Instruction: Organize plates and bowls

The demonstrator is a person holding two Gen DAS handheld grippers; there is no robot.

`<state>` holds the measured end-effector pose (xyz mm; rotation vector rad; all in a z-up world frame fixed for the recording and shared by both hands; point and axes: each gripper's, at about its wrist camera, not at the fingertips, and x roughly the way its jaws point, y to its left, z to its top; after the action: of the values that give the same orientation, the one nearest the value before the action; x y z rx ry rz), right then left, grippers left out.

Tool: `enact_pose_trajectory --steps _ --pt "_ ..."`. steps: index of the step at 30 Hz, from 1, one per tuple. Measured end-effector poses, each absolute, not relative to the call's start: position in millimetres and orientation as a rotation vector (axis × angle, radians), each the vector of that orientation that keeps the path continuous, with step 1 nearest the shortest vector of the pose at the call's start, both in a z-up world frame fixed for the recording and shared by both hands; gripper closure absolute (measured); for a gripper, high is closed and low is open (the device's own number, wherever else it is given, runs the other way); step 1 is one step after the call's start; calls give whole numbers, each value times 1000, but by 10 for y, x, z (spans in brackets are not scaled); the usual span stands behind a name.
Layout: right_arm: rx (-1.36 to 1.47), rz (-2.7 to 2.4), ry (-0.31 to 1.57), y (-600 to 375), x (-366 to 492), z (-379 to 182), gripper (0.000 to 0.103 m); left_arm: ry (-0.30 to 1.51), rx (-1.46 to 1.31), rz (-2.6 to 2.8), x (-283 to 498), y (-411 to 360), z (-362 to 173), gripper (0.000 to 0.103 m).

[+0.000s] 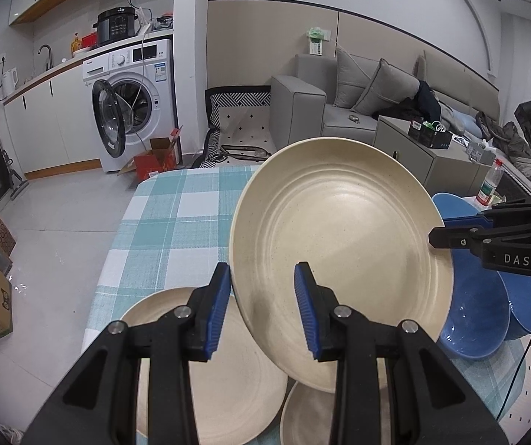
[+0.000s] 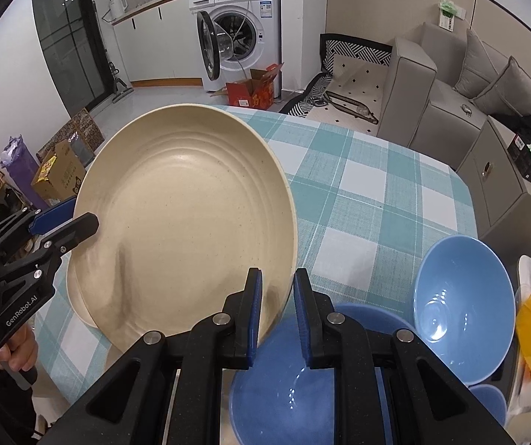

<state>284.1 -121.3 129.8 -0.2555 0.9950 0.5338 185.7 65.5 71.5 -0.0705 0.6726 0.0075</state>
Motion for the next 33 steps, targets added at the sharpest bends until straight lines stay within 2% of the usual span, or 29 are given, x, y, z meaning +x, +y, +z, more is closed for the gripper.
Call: enact_pose_trajectory --steps 33 --pt "-248 592 933 -1473 1908 1253 85 637 -49 8 1081 459 646 69"
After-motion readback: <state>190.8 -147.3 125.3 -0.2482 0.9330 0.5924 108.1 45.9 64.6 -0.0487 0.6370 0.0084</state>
